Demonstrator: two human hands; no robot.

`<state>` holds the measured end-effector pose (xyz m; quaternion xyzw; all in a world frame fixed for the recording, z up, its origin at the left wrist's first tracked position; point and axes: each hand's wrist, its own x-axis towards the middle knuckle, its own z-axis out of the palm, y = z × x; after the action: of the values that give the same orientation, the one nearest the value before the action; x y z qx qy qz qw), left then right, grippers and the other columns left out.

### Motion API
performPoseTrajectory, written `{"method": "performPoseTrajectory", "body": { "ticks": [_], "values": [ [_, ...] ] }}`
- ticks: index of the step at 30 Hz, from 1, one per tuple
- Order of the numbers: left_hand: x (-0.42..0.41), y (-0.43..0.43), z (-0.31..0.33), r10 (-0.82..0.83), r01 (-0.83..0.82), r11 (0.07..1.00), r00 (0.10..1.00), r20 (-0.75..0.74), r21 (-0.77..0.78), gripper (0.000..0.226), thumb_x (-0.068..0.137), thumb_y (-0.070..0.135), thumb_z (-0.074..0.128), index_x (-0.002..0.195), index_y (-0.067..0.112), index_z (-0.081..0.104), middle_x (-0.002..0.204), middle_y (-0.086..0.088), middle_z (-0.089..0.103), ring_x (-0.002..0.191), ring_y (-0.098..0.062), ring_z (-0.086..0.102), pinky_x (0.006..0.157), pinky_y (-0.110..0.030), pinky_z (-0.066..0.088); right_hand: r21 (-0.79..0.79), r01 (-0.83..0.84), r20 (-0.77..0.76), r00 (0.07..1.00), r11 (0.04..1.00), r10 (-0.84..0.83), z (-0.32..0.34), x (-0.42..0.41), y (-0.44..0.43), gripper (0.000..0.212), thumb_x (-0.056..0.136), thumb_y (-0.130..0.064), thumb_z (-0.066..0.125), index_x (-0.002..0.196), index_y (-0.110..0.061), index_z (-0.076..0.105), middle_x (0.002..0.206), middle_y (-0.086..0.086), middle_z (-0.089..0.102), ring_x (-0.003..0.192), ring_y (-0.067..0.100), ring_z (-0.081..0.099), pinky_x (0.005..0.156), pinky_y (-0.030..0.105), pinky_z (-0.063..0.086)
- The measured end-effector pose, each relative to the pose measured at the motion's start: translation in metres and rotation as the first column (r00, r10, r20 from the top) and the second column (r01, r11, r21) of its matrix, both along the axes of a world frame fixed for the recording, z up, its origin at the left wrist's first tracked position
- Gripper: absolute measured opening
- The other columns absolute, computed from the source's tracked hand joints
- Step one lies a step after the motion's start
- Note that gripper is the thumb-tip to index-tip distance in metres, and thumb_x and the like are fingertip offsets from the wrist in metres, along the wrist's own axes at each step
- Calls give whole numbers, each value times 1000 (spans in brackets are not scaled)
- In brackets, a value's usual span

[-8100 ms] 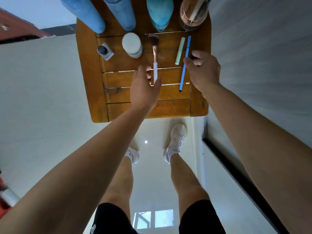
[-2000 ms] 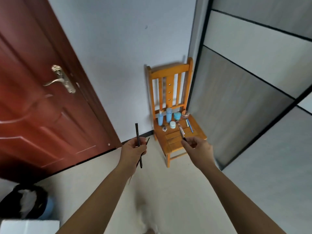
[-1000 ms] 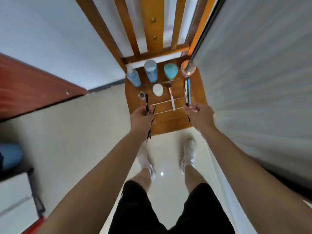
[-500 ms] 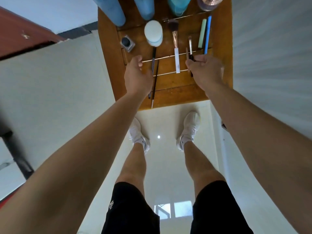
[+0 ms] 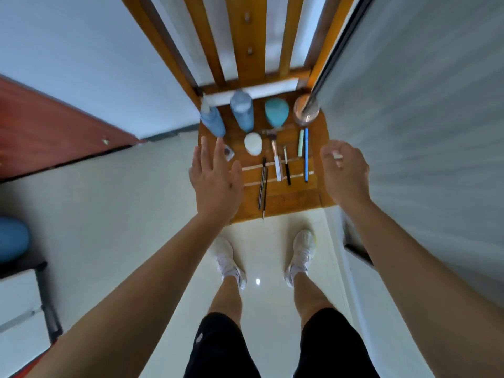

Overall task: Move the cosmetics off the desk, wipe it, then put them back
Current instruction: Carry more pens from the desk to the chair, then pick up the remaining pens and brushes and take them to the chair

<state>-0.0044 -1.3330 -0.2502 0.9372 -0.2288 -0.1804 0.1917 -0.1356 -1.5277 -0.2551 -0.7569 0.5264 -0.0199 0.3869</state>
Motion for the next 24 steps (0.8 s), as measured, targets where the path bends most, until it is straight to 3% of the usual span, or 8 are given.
{"method": "performPoseTrajectory", "body": {
  "ticks": [4, 9, 11, 15, 19, 24],
  "values": [
    [22, -5, 120, -7, 15, 999, 981, 191, -41, 57, 105, 44, 34, 157, 22, 24, 166, -7, 9, 153, -30, 3, 119, -61, 14, -209, -109, 112, 985, 972, 135, 117, 14, -17, 45, 104, -45, 43, 140, -19, 52, 139, 6, 52, 117, 23, 60, 89, 26, 42],
    [44, 20, 274, 73, -40, 996, 872, 484, -77, 61, 102, 50, 33, 156, 22, 27, 165, -12, 11, 153, -35, 8, 113, -66, 21, -550, -277, 195, 875, 788, 444, 258, 60, -14, 55, 106, -51, 33, 152, -21, 38, 160, 10, 34, 147, 27, 31, 116, 45, 34],
    [39, 43, 315, 136, -67, 988, 804, 580, -138, 60, 102, 47, 39, 154, 18, 32, 163, -17, 16, 151, -39, 13, 108, -66, 27, -627, -309, 236, 800, 715, 552, 299, 82, 0, 58, 106, -52, 32, 155, -21, 34, 163, 13, 27, 149, 29, 27, 119, 47, 28],
    [10, 109, 377, 349, -298, 936, 733, 583, -186, 63, 101, 57, 26, 157, 29, 21, 167, -9, 3, 153, -34, 1, 117, -64, 12, -728, -374, 265, 619, 574, 740, 368, 117, 60, 64, 104, -59, 26, 158, -27, 22, 167, 10, 14, 152, 31, 20, 120, 46, 22],
    [-26, 196, 418, 438, -429, 883, 614, 656, -188, 65, 100, 56, 29, 157, 26, 22, 166, -11, 6, 153, -35, 3, 118, -64, 12, -780, -384, 316, 440, 494, 841, 412, 127, 144, 65, 104, -56, 34, 159, -26, 19, 168, 8, 12, 152, 28, 20, 121, 44, 19],
    [-85, 347, 452, 580, -608, 753, 433, 690, -252, 68, 98, 55, 36, 156, 21, 26, 165, -15, 12, 151, -37, 10, 116, -65, 18, -853, -349, 343, 186, 388, 921, 441, 121, 293, 63, 103, -53, 43, 155, -19, 33, 163, 14, 25, 144, 32, 35, 112, 46, 36]
  ]
}}
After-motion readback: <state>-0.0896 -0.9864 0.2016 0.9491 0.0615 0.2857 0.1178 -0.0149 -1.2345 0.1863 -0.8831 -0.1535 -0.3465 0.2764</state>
